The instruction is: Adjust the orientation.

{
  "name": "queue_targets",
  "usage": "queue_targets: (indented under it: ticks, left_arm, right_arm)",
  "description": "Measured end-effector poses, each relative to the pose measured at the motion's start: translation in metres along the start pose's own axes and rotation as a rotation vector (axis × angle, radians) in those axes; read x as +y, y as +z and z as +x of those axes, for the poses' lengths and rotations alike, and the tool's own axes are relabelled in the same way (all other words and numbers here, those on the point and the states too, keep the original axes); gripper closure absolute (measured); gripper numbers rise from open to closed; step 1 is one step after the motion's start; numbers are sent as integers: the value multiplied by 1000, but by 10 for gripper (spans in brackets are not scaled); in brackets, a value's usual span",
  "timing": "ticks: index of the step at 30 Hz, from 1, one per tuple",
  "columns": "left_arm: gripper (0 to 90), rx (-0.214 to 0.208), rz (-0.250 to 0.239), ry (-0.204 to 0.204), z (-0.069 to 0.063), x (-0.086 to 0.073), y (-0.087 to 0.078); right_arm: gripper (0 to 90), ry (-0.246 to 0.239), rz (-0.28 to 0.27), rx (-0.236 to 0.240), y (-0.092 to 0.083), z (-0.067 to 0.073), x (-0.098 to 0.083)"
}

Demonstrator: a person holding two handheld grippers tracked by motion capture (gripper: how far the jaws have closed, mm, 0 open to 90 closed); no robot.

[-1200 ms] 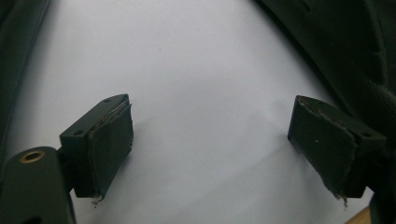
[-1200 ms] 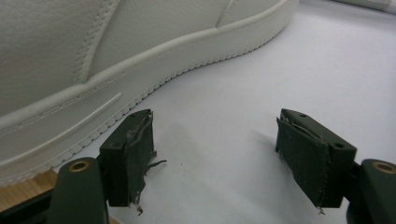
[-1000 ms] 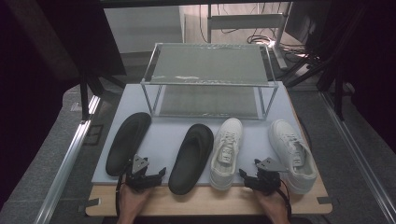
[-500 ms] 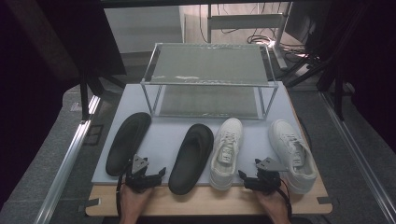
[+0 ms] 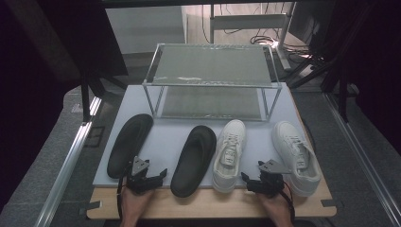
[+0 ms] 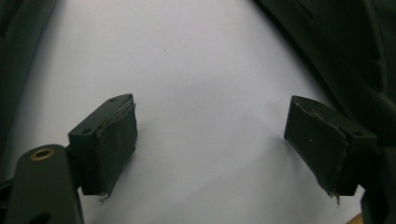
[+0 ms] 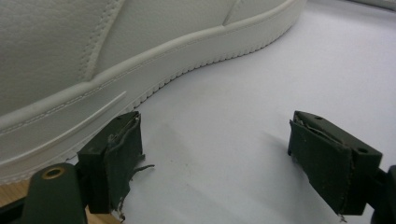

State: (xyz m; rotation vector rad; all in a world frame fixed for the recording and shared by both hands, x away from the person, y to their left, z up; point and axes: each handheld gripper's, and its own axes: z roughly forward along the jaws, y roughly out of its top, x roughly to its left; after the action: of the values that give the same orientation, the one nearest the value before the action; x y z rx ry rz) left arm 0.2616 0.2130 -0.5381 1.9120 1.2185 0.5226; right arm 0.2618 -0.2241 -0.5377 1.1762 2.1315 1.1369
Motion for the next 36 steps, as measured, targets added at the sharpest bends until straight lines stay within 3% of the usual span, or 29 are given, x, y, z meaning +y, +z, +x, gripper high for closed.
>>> queue_targets:
  ticks: [13,26,36]
  left_arm:
    - [206,-9,0,24,2,10,-6]
    - [183,2,-17,7,17,28,-19]
    - [189,4,-29,-23,29,29,-26]
  right_arm:
    - [179,2,0,-3,0,0,0]
    - [179,5,-1,-6,0,1,0]
    - [179,5,-1,-6,0,1,0]
